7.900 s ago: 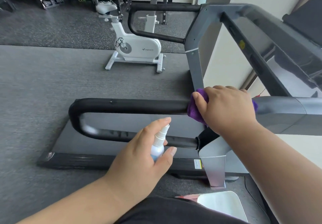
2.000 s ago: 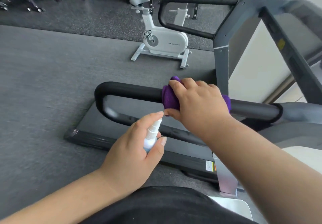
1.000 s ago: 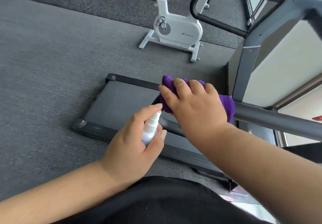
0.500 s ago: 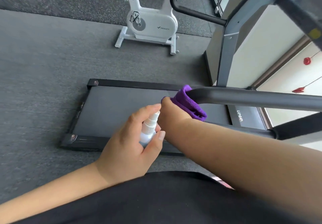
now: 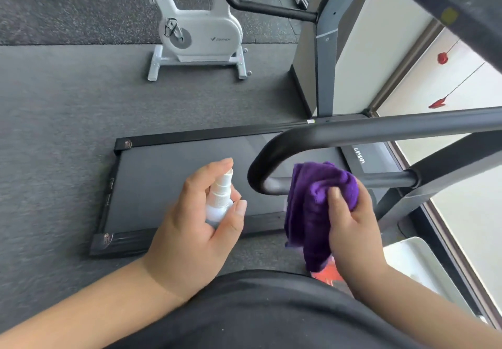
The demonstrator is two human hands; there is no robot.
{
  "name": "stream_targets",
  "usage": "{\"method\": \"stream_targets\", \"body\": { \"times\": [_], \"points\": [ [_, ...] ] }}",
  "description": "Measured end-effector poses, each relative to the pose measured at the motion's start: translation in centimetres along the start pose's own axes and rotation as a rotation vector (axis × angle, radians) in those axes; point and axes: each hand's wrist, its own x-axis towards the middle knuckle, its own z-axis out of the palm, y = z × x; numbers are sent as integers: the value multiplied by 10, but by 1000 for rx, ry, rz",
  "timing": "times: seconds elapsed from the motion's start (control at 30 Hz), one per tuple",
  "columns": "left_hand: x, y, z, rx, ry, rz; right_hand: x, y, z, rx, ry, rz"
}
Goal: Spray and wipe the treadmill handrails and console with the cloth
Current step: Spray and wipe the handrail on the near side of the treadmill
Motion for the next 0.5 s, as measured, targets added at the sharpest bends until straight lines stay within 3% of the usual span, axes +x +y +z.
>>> {"method": "stream_targets", "body": {
  "times": [0.07, 0.13, 0.3, 0.4, 0.5],
  "points": [
    [0, 0, 3, -8, -31, 5, 5, -12, 8, 76, 80, 111],
    [0, -2, 3, -7, -55, 14, 10, -25, 24, 140, 23, 192],
    [-1, -9, -3, 2, -98, 36, 8, -33, 67, 156, -222, -41],
    [-3, -11, -5, 11, -101, 25, 12, -18, 67, -57, -311, -152],
    [-4, -13, -3, 8, -94, 10, 16, -2, 56, -499, -426, -192]
  ]
}}
